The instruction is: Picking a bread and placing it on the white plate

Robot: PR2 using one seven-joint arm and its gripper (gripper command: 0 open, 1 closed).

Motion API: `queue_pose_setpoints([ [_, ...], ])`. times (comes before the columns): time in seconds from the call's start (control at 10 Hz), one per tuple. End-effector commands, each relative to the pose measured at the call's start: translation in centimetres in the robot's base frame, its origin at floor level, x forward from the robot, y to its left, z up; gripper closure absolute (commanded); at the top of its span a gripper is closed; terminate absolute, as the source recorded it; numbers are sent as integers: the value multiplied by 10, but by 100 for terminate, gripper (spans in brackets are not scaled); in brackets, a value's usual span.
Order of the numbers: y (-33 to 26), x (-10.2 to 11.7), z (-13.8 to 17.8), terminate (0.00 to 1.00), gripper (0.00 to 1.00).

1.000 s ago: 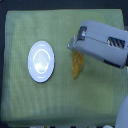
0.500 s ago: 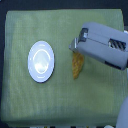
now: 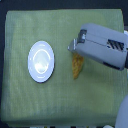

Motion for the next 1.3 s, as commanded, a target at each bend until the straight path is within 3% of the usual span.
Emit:
queue_pose_setpoints([
  [0.0, 2, -10, -1, 0, 0],
  [0.2, 5, -18, 8, 0, 0],
  [0.3, 10, -16, 9, 0, 100],
  [1.2, 14, -4, 17, 0, 100],
])
